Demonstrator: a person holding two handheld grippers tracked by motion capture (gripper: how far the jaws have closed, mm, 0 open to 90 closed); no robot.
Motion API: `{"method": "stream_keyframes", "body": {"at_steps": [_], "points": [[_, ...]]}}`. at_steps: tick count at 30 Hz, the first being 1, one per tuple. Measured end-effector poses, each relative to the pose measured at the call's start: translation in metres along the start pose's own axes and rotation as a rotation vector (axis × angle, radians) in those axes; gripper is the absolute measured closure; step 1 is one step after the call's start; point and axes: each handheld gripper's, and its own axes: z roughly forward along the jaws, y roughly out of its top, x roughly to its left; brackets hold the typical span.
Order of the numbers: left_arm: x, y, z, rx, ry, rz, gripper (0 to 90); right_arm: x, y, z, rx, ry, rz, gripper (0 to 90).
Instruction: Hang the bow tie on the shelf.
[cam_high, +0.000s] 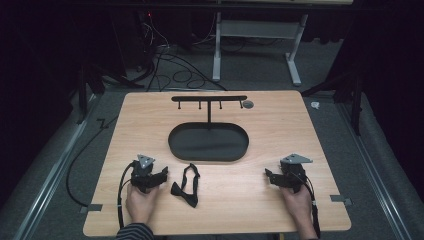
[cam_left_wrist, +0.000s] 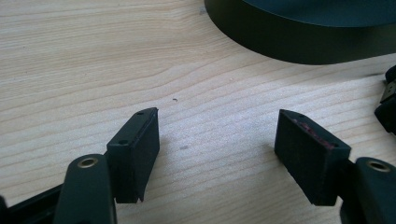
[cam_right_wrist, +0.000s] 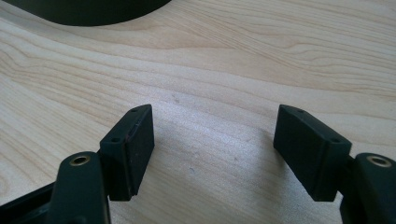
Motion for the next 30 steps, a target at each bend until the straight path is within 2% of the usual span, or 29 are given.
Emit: {"method": "stream_keyframes", "body": {"at_steps": [30], "points": [[0.0013,-0.0002,-0.0008,0.003,-0.011,-0.004,31.5,0.0004,-0.0003,-0.0004,0.001,0.001,0.001,29.8]]}}
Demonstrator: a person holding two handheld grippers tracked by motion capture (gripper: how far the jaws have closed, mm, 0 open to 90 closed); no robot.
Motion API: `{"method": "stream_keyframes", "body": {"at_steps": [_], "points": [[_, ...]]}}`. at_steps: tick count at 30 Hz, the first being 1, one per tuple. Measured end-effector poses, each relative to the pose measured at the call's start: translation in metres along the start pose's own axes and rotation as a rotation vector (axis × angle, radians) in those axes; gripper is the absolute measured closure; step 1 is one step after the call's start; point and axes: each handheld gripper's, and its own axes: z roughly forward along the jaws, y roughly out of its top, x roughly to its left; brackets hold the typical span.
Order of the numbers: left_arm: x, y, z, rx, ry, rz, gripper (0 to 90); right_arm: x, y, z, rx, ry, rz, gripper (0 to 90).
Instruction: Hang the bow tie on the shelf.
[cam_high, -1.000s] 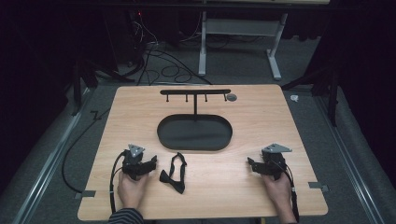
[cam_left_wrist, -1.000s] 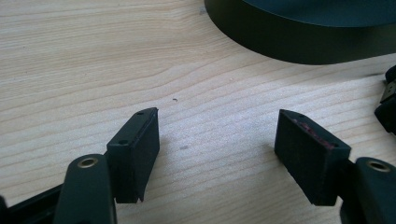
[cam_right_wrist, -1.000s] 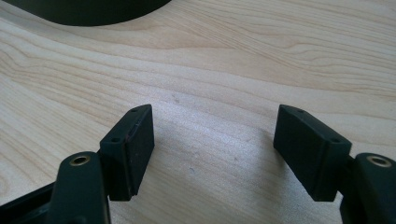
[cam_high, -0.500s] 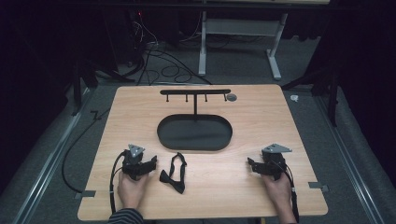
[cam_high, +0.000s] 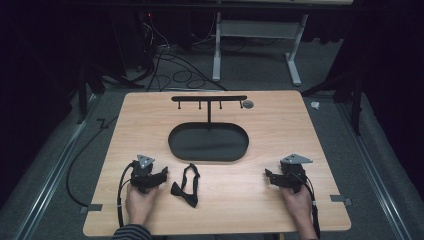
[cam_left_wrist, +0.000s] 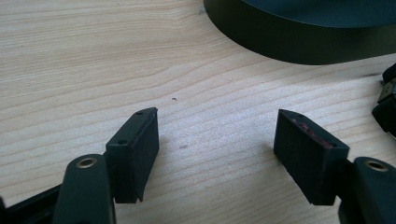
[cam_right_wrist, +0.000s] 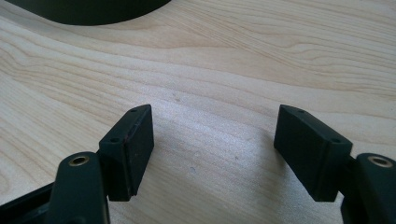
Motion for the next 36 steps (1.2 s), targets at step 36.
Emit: {"method": "stream_keyframes", "body": {"at_steps": [36], "points": [[-0.020,0.014,-0.026,-0.010,-0.196,0.026,40.5,0.000,0.000,0.000,-0.001,0.007,-0.015,29.4]]}}
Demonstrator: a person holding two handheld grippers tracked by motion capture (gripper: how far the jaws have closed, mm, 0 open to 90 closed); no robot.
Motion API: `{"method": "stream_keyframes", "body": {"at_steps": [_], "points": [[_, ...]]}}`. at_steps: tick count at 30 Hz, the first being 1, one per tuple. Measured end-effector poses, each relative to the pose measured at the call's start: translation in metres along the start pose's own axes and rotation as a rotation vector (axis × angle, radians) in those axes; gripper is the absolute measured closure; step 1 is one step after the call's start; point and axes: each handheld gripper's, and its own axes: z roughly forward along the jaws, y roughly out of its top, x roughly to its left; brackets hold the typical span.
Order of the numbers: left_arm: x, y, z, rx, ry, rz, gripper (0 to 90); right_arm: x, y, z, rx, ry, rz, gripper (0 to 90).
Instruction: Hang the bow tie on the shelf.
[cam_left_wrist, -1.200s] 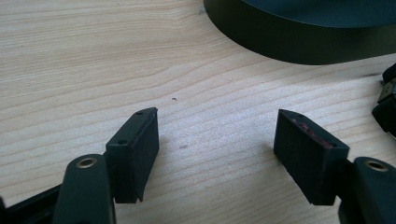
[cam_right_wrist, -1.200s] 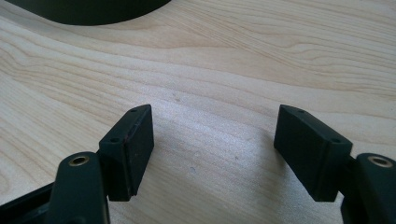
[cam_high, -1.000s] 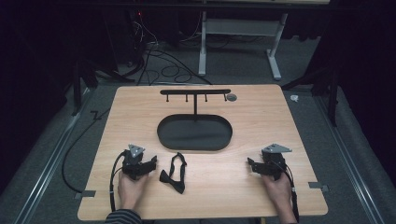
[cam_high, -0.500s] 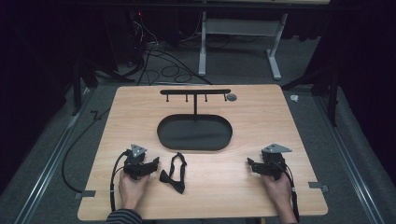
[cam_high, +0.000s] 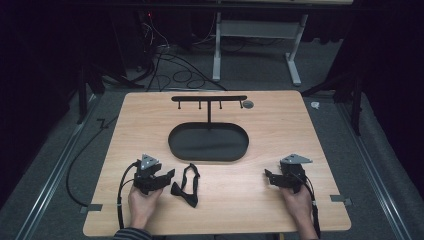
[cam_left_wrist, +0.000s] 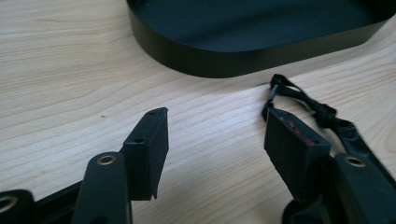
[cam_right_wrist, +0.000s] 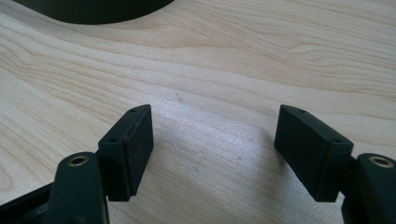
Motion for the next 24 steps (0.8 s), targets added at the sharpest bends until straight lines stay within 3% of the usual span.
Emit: {"method": "stream_keyframes", "body": {"at_steps": [7,15,24], "points": [[-0.008,0.002,0.001,0.003,-0.033,0.012,41.7,0.000,0.000,0.000,0.000,0.001,0.002,29.5],[-0.019,0.006,0.011,0.026,-0.038,0.044,42.1,0.000,0.000,0.000,0.000,0.001,0.002,29.5],[-0.031,0.007,0.027,0.087,-0.051,0.083,48.6,0.000,0.000,-0.001,0.000,0.002,0.001,29.4]]}}
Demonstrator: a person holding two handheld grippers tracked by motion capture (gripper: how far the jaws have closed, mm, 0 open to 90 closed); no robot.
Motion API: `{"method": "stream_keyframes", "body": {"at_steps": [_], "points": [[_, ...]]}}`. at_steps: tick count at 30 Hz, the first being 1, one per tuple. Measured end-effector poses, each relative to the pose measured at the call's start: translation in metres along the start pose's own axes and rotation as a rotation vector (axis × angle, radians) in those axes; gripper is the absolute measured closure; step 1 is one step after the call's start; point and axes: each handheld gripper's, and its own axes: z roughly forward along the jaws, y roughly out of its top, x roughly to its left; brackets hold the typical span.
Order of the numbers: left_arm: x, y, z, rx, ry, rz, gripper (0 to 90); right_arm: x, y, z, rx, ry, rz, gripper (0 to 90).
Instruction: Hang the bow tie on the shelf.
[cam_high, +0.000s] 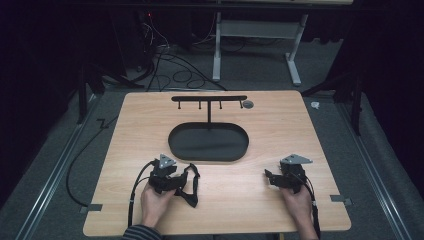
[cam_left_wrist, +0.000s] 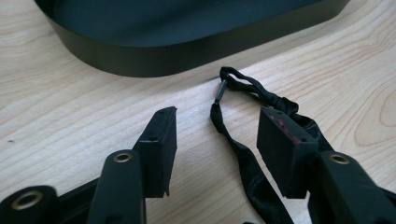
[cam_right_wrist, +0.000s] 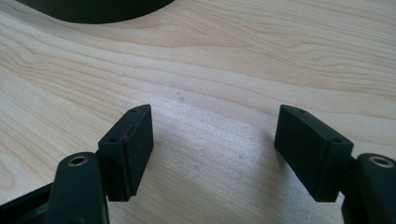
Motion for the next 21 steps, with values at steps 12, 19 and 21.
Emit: {"method": "stream_keyframes", "body": {"at_steps": [12,19,21], "points": [[-0.004,0.001,0.012,0.042,0.000,0.025,65.9,0.000,0.000,0.000,0.000,0.001,0.000,29.4],[-0.011,0.004,0.014,0.064,0.065,0.103,82.1,0.000,0.000,0.000,0.000,0.001,0.000,29.4],[-0.013,0.005,0.014,0.070,0.072,0.111,86.5,0.000,0.000,0.000,0.000,0.001,0.001,29.4]]}}
